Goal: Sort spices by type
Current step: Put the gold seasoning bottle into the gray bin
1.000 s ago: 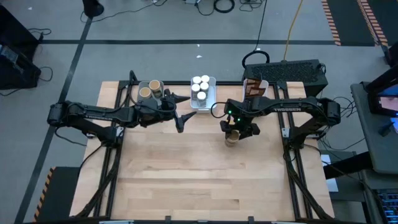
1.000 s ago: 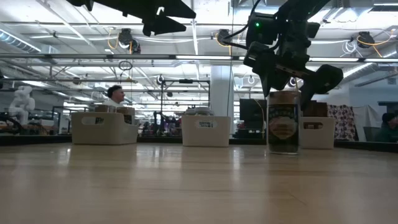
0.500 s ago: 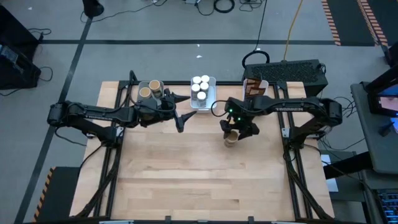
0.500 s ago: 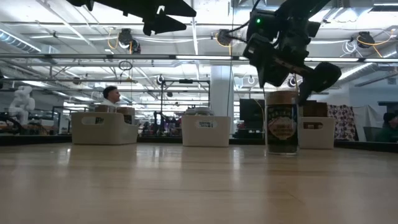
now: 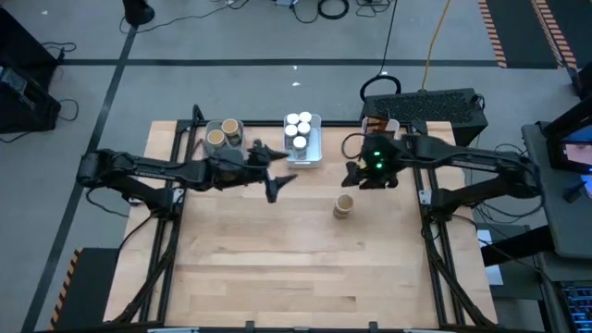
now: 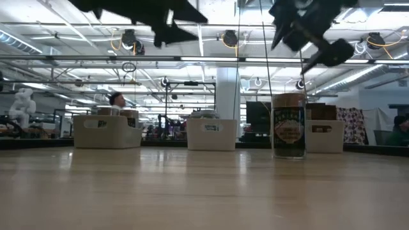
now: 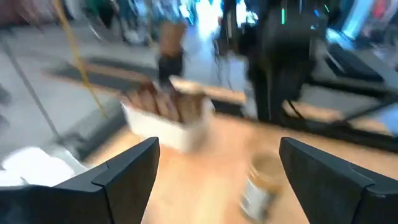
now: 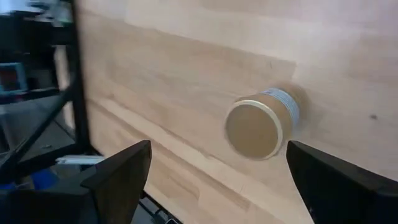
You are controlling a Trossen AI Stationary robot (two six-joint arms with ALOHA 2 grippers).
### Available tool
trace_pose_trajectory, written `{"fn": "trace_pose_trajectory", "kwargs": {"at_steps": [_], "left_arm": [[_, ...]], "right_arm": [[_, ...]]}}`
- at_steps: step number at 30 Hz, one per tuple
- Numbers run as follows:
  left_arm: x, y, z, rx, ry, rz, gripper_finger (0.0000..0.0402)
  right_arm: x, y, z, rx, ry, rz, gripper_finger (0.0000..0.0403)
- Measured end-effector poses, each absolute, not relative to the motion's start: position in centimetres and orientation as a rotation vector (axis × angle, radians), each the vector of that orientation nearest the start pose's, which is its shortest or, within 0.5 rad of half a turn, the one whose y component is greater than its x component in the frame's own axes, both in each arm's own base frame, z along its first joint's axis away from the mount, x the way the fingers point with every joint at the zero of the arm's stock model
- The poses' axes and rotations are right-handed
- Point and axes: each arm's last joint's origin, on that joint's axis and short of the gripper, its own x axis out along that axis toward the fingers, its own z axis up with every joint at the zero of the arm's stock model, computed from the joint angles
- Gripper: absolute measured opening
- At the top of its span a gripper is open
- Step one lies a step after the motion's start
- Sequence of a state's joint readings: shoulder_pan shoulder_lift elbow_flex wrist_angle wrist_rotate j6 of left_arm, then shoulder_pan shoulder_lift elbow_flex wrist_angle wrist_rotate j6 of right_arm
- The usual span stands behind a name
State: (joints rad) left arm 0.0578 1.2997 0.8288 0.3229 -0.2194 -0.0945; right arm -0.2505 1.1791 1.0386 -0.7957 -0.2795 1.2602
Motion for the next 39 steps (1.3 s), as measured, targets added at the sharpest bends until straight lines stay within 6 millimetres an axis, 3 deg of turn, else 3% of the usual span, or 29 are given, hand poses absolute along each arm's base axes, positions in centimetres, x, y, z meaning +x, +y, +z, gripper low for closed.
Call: {"fn": "trace_pose_trajectory", "kwargs": {"at_steps": [7, 14, 20, 23, 28, 39], "left_arm": [[32.9, 0.3, 25.3, -0.151, 0.255, 0.175, 0.0336], [40.1, -2.7, 24.8, -0.077, 0.272, 0.166, 0.0336], [45.4, -2.0, 23.9, -0.049, 0.339, 0.161, 0.0336], [47.0, -1.1, 23.3, -0.056, 0.408, 0.177, 0.0336], [48.3, -0.5, 23.7, -0.03, 0.462, 0.12, 0.0336], [47.9, 0.3, 22.8, 0.038, 0.569, 0.07, 0.0336]], "right_arm": [[17.9, -3.1, 33.4, 1.195, 0.598, -0.499, 0.0357], [14.0, -1.5, 35.0, 1.033, 0.544, -0.408, 0.0357], [11.6, -0.7, 35.5, 0.977, 0.551, -0.337, 0.0357], [10.9, -0.5, 35.7, 0.975, 0.54, -0.32, 0.0357], [10.3, -0.5, 35.7, 0.961, 0.527, -0.344, 0.0357], [10.1, -0.6, 35.4, 0.93, 0.551, -0.377, 0.0357]]}}
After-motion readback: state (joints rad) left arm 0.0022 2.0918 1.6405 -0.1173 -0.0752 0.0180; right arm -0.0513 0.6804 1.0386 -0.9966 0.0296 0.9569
